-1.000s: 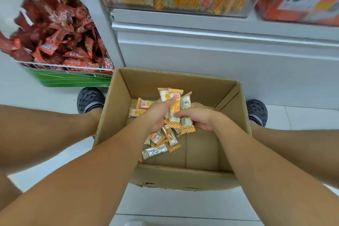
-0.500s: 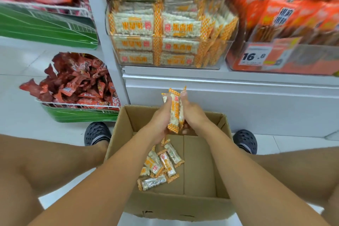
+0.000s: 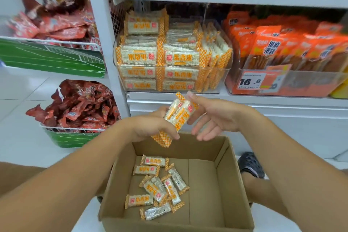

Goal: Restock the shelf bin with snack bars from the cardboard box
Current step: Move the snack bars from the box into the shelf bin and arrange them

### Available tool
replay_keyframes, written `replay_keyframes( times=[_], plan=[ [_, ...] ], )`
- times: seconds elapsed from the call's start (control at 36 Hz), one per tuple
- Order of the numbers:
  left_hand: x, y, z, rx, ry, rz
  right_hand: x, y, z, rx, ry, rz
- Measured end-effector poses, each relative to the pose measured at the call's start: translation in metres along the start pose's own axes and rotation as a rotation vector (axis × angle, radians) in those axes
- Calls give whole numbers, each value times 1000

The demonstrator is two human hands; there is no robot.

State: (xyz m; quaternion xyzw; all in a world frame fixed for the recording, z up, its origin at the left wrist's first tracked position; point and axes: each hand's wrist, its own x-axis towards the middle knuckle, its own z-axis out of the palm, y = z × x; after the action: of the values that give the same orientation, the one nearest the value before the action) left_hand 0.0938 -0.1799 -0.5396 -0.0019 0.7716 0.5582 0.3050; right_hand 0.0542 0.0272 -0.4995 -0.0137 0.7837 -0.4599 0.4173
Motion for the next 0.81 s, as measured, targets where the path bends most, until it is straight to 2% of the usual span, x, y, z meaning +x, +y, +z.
replay_keyframes(
  times=[0.08, 0.19, 0.28, 0.36, 0.47, 0.53, 0.61, 0.67, 0.75, 0.81],
  plan=[
    [-22, 32, -24, 81, -88, 6, -19, -20, -17, 47, 1, -115],
    [-39, 72, -39, 275, -140, 38, -35, -49, -13, 101, -58, -436],
    [-40, 98, -44, 362, -113, 65, -35, -67, -8, 71, 10, -627],
    [-36, 114, -53, 413, -6, 156, -23, -80, -11, 70, 176, -763],
    [-31, 119, -70, 357, 248, 270, -3, -96, -27, 142, 318, -786],
    [-29, 125, -81, 365, 308, 343, 6, -110, -33, 133, 354, -806],
    [-27, 134, -101, 309, 366, 426, 15, -130, -46, 174, 214, -870],
    [-20, 135, -119, 255, 418, 456, 20, -140, -54, 39, 119, -907],
    [-9, 131, -140, 126, 443, 470, 36, -150, -64, -136, 192, -937],
    [-1, 128, -148, 36, 492, 467, 50, -157, -62, -101, 261, -953]
  ],
)
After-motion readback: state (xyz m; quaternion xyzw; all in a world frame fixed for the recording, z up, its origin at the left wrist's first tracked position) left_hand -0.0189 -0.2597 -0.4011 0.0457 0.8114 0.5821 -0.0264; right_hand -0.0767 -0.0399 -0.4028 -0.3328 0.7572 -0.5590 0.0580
